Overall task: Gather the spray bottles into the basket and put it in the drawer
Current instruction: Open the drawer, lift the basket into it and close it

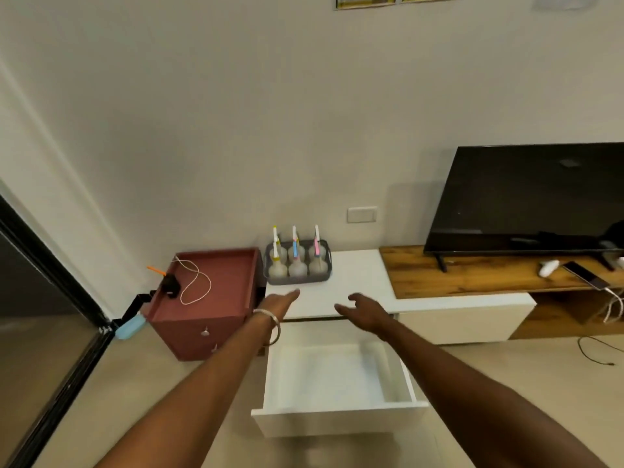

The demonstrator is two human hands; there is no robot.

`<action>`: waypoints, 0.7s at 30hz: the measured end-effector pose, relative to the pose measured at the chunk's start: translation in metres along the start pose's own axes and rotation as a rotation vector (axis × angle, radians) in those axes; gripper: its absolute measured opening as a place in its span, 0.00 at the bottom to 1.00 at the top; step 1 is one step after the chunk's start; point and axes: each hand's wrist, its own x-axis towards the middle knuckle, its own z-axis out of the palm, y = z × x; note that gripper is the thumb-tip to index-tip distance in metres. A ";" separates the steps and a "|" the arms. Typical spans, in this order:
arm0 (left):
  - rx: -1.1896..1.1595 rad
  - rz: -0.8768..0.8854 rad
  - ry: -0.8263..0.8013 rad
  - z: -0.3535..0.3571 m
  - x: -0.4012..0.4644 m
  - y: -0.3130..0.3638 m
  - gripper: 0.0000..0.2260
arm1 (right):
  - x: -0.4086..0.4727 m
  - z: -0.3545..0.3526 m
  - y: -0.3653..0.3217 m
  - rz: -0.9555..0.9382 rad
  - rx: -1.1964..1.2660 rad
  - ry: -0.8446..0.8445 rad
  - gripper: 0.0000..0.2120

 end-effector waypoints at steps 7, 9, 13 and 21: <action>-0.030 -0.003 -0.005 -0.024 -0.007 0.022 0.28 | 0.006 -0.020 -0.026 0.032 0.099 0.002 0.35; -0.034 -0.012 -0.008 -0.026 0.001 0.025 0.28 | 0.016 -0.026 -0.028 0.034 0.092 0.000 0.34; -0.067 -0.031 -0.004 -0.028 0.031 0.044 0.26 | 0.051 -0.039 -0.035 0.033 0.077 0.008 0.34; -0.157 -0.071 0.048 -0.038 0.130 0.071 0.24 | 0.170 -0.057 -0.045 0.031 0.140 -0.019 0.33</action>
